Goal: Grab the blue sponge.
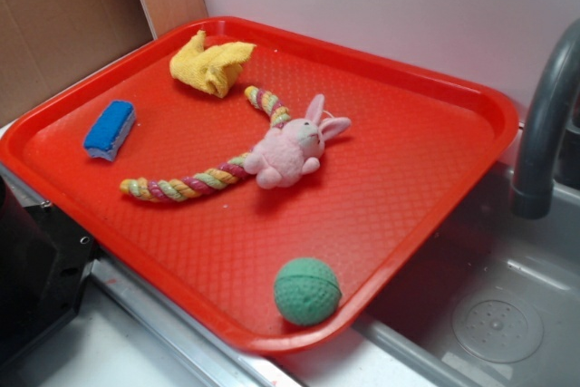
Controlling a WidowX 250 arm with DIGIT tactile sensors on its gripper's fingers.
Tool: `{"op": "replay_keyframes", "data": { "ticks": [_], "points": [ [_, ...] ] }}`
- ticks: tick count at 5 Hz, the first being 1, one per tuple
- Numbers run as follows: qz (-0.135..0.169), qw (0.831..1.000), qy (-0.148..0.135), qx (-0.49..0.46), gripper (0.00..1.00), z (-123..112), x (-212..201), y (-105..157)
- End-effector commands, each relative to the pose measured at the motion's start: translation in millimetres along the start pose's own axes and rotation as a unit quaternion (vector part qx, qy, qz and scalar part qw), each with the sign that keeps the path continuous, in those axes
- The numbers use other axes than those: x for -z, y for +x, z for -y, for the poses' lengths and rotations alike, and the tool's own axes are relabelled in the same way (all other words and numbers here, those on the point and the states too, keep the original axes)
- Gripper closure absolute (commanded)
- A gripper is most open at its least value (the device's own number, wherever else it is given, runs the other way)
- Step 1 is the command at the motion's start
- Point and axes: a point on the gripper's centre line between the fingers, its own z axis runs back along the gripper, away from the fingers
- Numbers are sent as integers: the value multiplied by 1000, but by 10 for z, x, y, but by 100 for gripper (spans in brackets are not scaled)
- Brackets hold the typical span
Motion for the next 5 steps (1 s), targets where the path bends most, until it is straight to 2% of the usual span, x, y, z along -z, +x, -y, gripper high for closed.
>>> {"op": "replay_keyframes", "data": {
  "ticks": [1, 2, 3, 4, 5],
  "points": [
    [0, 1000, 0, 0, 0, 0, 0, 0],
    [0, 996, 33, -86, 0, -321, 390, 76],
    [20, 992, 1, -122, 0, -583, 751, 120],
    [27, 988, -1, -155, 0, -788, 1101, 186],
    [15, 981, -5, -191, 0, -962, 1359, 159]
  ]
}}
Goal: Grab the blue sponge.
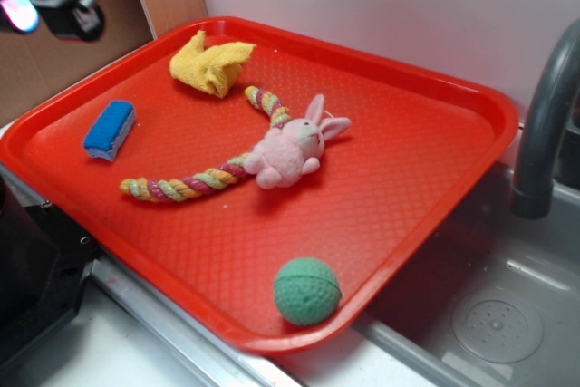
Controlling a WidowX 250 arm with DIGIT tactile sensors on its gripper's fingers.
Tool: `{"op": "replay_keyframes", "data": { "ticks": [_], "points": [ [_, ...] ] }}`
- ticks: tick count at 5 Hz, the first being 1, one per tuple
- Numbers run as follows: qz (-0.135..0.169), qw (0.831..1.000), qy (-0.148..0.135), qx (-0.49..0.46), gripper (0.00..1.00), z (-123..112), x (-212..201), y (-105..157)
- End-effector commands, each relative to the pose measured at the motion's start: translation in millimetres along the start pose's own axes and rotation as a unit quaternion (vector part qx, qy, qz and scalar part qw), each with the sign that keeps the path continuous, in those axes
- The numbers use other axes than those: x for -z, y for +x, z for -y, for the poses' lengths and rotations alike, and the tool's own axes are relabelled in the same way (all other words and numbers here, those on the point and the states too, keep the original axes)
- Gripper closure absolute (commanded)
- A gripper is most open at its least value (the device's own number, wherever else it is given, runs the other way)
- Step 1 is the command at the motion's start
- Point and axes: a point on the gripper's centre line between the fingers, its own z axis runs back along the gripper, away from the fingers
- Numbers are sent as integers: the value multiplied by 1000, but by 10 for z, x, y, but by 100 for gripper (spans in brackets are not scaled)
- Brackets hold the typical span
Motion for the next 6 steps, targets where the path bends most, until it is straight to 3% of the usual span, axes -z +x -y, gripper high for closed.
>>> {"op": "replay_keyframes", "data": {
  "ticks": [1, 2, 3, 4, 5, 6],
  "points": [
    [-24, 998, 8, -53, 0, -328, 527, 134],
    [-37, 996, 6, -76, 0, -354, 759, 155],
    [-85, 994, 36, -51, 0, -310, 924, 185],
    [-112, 992, 35, -46, 0, -343, 1032, 180],
    [-123, 990, 49, -44, 0, -330, 1018, 171],
    [-122, 990, 62, -27, 100, -367, 973, 131]
  ]
}}
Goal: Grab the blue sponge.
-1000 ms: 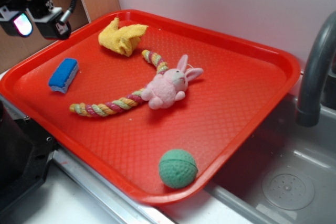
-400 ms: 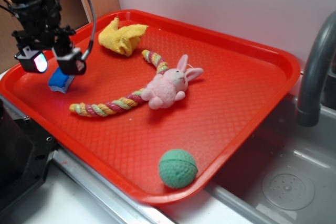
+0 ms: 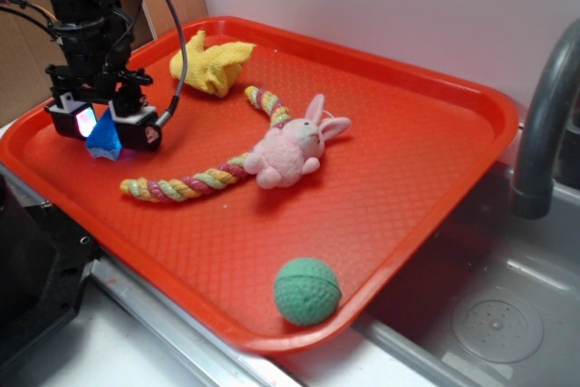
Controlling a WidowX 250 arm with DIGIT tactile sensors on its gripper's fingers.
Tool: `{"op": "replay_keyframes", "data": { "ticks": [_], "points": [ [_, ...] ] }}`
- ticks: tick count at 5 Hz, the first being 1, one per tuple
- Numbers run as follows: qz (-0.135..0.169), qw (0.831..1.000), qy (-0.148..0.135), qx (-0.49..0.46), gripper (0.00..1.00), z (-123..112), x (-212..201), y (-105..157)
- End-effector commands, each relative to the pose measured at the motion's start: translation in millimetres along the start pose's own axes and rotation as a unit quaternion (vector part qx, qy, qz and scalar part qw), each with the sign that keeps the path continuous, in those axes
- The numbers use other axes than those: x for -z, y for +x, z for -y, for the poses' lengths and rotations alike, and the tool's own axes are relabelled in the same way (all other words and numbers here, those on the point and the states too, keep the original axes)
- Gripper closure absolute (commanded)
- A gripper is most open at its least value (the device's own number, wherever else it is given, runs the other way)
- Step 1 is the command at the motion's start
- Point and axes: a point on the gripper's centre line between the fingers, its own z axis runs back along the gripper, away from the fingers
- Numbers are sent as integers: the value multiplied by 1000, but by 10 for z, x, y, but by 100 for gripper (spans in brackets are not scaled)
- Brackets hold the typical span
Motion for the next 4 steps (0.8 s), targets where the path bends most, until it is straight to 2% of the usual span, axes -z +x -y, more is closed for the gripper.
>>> {"op": "replay_keyframes", "data": {
  "ticks": [1, 2, 3, 4],
  "points": [
    [29, 998, 33, 47, 100, -41, -156, -75],
    [26, 997, 23, 62, 100, -65, -177, -8],
    [36, 996, 17, 75, 100, -86, -172, 2],
    [36, 996, 17, 75, 0, -86, -172, 2]
  ]
}}
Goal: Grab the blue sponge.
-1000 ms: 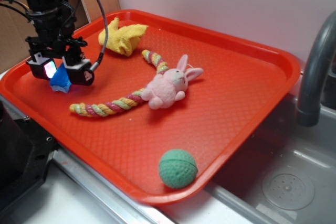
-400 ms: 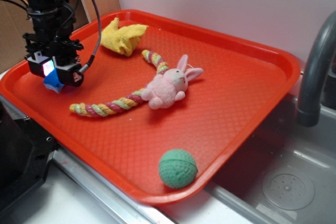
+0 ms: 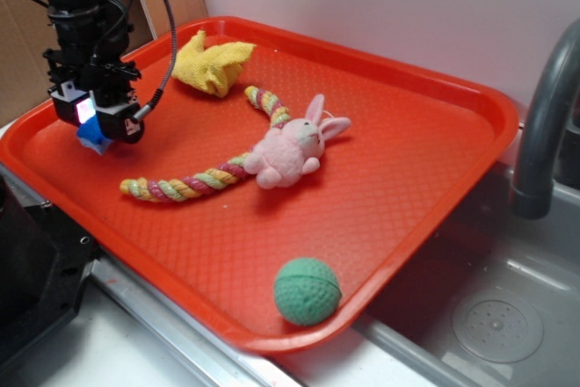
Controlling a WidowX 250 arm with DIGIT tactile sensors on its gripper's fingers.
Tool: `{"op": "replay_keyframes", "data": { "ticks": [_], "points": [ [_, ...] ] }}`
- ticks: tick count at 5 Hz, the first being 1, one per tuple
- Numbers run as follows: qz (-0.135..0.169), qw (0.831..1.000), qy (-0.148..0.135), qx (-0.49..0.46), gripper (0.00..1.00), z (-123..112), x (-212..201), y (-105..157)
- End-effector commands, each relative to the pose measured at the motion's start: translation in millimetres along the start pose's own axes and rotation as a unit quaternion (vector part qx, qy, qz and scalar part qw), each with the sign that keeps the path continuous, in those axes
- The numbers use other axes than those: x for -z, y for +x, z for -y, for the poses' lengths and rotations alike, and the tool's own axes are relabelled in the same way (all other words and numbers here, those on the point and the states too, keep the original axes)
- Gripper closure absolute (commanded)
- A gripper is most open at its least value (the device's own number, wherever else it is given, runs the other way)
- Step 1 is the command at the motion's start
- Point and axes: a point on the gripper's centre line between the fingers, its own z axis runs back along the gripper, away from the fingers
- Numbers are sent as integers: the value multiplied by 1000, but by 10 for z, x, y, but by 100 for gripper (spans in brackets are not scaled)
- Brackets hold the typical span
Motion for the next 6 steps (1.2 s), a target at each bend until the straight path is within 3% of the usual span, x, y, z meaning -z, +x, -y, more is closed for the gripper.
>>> {"op": "replay_keyframes", "data": {
  "ticks": [1, 2, 3, 4, 6],
  "points": [
    [16, 1000, 2, 0, 0, -40, -51, 7],
    [16, 1000, 2, 0, 0, -40, -51, 7],
    [64, 997, -7, -39, 0, -273, -371, -239],
    [76, 995, 3, -71, 0, -494, -482, -335],
    [45, 998, 21, -30, 0, -193, -293, -176]
  ]
}}
